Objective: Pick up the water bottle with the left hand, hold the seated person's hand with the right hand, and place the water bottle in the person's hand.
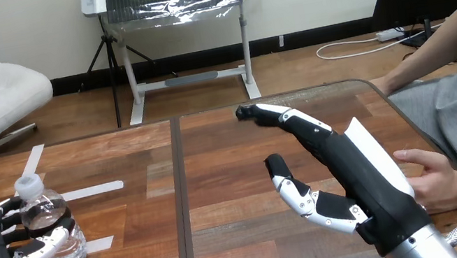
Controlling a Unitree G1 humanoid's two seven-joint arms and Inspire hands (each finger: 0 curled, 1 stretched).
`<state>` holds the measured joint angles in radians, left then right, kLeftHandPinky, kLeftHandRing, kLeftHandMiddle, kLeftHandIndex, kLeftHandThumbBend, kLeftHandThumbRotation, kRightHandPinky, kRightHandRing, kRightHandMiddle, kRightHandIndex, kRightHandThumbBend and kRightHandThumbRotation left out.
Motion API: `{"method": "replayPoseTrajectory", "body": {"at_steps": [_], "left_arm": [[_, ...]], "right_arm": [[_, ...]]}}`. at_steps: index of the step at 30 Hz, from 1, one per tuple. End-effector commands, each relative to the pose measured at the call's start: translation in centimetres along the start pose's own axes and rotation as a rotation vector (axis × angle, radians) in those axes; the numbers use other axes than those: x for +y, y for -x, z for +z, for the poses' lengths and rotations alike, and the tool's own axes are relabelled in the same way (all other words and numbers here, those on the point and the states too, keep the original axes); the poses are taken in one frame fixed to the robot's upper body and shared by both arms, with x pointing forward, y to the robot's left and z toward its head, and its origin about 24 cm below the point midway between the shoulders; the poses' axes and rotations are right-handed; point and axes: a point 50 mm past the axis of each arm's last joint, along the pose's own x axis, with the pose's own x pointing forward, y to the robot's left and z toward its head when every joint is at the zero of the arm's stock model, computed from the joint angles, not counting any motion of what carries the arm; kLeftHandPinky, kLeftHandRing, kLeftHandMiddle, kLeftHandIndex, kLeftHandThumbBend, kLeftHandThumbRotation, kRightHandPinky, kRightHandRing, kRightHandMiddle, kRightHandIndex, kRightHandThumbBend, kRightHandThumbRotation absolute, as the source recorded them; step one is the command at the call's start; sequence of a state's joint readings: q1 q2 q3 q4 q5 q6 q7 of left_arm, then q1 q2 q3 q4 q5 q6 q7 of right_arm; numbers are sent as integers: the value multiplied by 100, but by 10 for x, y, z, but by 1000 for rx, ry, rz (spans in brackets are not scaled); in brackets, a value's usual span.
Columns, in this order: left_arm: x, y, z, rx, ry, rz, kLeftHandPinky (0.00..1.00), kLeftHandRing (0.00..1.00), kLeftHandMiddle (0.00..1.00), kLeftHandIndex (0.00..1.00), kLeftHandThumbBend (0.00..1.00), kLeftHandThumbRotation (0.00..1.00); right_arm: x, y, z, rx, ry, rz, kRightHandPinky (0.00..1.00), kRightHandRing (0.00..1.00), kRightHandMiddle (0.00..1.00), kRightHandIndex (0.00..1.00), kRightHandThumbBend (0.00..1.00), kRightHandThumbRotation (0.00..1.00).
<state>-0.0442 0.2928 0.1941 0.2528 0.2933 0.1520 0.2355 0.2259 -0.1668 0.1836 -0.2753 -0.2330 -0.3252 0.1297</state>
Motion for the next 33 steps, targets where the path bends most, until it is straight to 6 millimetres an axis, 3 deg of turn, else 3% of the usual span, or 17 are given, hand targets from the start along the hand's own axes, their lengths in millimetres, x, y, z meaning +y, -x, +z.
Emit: {"method": "replayPoseTrajectory", "body": {"at_steps": [1,11,33], "left_arm": [[0,-9,24,-101,-11,12,63,68,71,74,63,0],[-2,-8,23,-91,-2,5,64,69,72,74,63,2],[-8,-4,26,-120,-8,-14,65,71,74,75,64,8]], "right_arm": [[-10,-13,13,-101,20,-19,86,83,85,81,0,0],[-9,-13,13,-95,27,-14,79,81,83,80,0,0],[-9,-13,13,-101,34,-14,80,82,82,78,1,0]]}}
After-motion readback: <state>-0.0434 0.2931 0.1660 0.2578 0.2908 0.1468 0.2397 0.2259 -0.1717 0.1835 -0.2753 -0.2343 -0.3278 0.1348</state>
